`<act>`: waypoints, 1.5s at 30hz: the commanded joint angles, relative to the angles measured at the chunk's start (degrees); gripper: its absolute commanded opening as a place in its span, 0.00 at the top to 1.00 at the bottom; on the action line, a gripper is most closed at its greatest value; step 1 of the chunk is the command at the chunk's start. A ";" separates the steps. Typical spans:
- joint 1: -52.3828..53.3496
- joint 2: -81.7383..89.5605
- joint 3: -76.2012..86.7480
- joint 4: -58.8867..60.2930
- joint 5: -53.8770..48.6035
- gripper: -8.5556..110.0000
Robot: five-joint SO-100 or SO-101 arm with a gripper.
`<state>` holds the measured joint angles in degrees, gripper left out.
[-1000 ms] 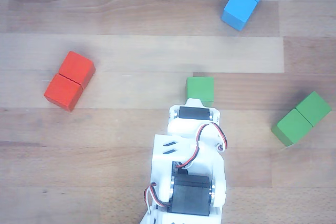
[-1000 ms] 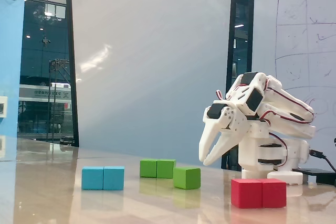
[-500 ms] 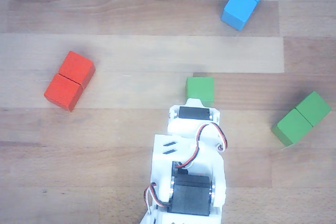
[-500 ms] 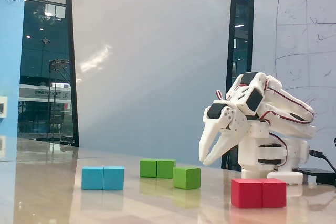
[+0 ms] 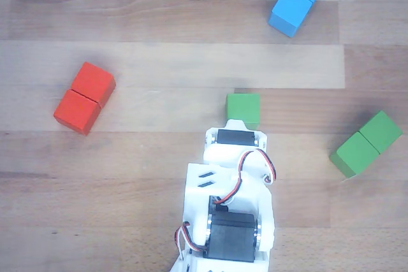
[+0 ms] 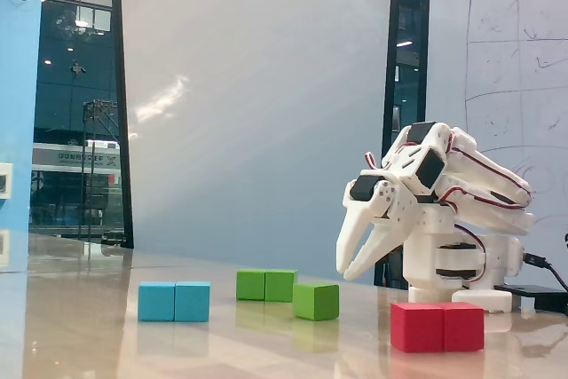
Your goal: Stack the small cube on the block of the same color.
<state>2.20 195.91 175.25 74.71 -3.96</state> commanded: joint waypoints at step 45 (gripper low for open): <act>-0.70 -12.04 -15.03 -1.85 -0.35 0.91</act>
<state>1.93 191.60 171.21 74.71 -3.96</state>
